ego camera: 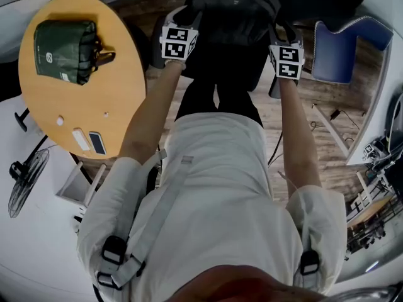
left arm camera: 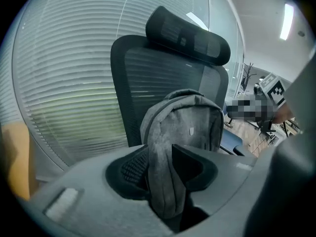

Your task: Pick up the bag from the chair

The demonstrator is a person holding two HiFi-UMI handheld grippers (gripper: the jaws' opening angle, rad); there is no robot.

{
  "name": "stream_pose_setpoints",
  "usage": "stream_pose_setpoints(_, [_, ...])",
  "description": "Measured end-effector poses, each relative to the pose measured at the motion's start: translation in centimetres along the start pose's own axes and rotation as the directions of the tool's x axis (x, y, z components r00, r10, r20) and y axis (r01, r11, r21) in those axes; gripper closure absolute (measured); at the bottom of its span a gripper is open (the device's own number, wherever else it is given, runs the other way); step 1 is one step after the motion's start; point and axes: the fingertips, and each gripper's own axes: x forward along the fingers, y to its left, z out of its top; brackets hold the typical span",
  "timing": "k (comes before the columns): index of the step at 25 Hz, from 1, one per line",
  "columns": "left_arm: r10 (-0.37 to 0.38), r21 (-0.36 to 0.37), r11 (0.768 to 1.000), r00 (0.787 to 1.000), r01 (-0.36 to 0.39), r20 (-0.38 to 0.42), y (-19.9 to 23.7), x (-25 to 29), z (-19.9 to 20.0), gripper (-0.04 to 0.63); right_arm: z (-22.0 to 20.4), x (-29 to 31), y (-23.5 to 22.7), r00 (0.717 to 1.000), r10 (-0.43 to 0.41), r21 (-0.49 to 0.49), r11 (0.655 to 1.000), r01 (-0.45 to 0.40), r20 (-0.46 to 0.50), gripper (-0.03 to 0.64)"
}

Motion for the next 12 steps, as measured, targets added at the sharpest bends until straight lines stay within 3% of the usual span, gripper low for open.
stream_pose_setpoints(12, [-0.012, -0.095, 0.995, 0.999, 0.007, -0.048, 1.7, 3.8, -2.9, 0.388, -4.9, 4.9, -0.2, 0.995, 0.036, 0.074, 0.997, -0.029, -0.089, 0.445])
